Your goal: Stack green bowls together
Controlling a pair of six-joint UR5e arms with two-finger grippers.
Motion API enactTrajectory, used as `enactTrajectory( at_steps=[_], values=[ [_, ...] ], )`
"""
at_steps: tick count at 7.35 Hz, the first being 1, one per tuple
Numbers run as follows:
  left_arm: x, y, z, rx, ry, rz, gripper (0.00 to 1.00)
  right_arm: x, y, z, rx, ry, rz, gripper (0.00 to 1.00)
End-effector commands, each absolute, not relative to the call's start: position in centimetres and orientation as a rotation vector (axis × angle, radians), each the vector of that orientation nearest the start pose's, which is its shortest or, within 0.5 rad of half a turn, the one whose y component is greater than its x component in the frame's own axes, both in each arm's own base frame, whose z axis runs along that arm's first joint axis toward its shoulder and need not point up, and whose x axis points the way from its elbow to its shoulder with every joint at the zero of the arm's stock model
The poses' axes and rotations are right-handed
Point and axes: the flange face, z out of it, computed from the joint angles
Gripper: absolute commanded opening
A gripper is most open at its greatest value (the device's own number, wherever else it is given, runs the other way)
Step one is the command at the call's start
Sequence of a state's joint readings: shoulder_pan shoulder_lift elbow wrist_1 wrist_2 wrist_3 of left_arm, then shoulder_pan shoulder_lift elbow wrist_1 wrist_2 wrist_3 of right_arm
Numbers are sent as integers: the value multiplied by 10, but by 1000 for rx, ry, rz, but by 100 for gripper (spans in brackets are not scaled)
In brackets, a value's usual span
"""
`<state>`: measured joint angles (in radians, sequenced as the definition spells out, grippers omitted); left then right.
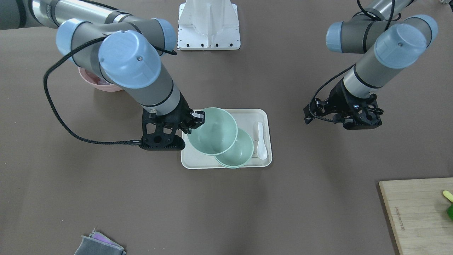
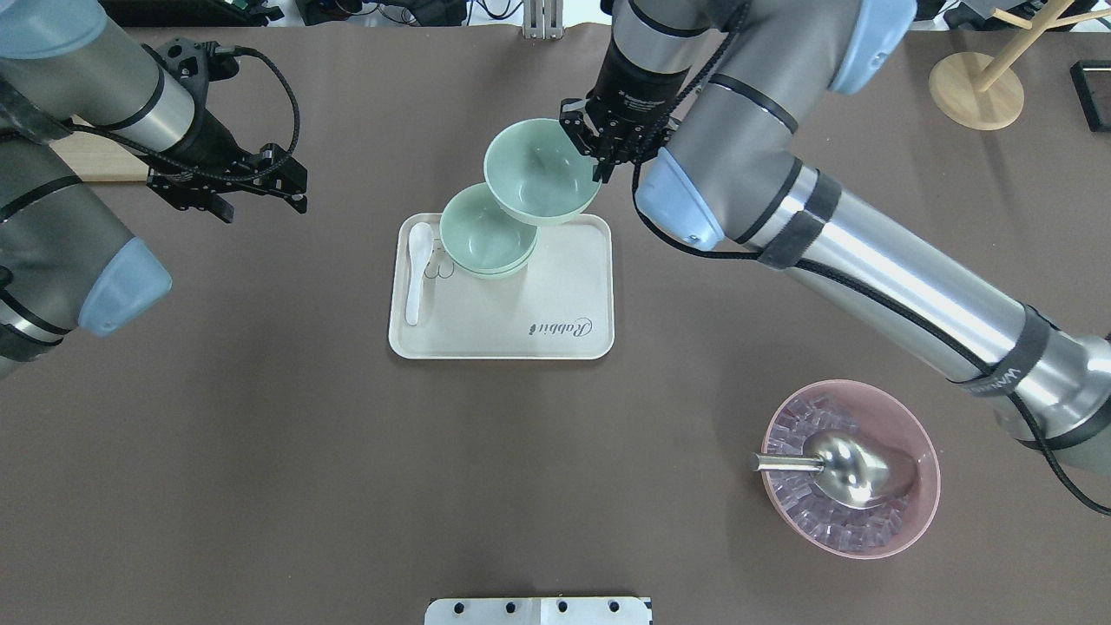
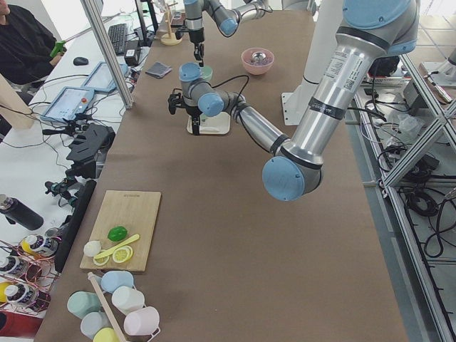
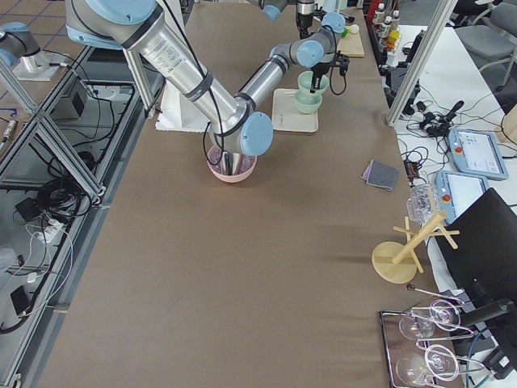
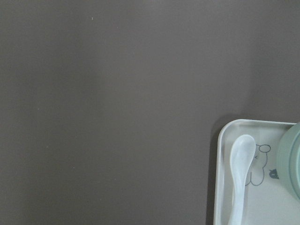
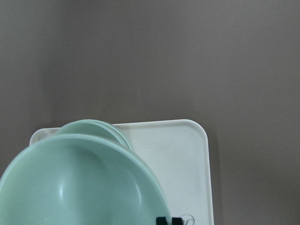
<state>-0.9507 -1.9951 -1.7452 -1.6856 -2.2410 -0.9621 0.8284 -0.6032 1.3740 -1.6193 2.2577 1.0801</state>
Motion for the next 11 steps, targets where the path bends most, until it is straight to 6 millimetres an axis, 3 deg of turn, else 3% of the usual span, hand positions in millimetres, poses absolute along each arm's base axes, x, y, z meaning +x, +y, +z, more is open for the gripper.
enactTrajectory(
  at_steps=[1, 5, 11],
  values=[
    [303, -551, 326, 26, 933, -79, 97, -512, -611, 121, -66, -948, 100, 0],
    [304, -552, 327, 27, 931, -73, 98, -547, -588, 132, -76, -914, 75, 0],
    [305, -553, 331, 25, 924, -75, 97, -563, -580, 140, -66, -888, 69, 0]
  ],
)
